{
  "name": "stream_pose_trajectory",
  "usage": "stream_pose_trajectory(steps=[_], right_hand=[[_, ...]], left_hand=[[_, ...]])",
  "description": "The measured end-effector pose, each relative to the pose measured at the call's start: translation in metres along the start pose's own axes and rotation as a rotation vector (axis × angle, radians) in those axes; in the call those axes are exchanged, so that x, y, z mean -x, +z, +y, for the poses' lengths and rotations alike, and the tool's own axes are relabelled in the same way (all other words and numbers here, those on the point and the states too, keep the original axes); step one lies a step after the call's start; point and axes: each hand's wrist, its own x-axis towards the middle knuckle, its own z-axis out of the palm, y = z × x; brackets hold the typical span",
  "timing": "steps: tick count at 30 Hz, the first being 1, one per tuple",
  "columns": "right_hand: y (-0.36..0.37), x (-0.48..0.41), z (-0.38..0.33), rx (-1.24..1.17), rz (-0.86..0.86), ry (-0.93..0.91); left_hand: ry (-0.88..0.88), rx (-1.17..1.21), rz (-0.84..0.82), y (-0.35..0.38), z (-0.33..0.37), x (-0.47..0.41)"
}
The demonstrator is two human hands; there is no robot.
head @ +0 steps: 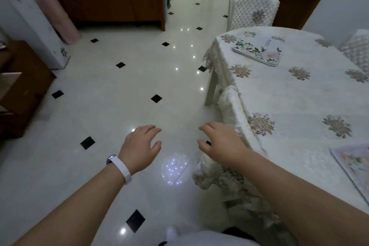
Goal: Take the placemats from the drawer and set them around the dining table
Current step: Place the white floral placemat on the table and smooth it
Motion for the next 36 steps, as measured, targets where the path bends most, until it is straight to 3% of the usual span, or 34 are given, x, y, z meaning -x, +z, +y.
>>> stream_pose_trajectory(steps=[11,20,27,36], right_hand=[[0.009,-0.117,-0.016,0.062,-0.085,-0.05],[0.011,-0.272,0.012,0.003,-0.136,-0.106],[-0.032,-0.38,0.055,-0.024,-0.083,-0.119],[-0.063,-0.451,0.116,-0.021,-0.031,0.001]], left_hand=[[-0.089,0.074,0.049,-0.007,-0.066,-0.056],[-0.179,0.022,0.006,-0.024,-0.111,-0.192],[-0.131,-0.029,0.039,-0.052,-0.112,-0.315],[-0.004,-0.048,-0.007,-0.053,-0.111,-0.442]])
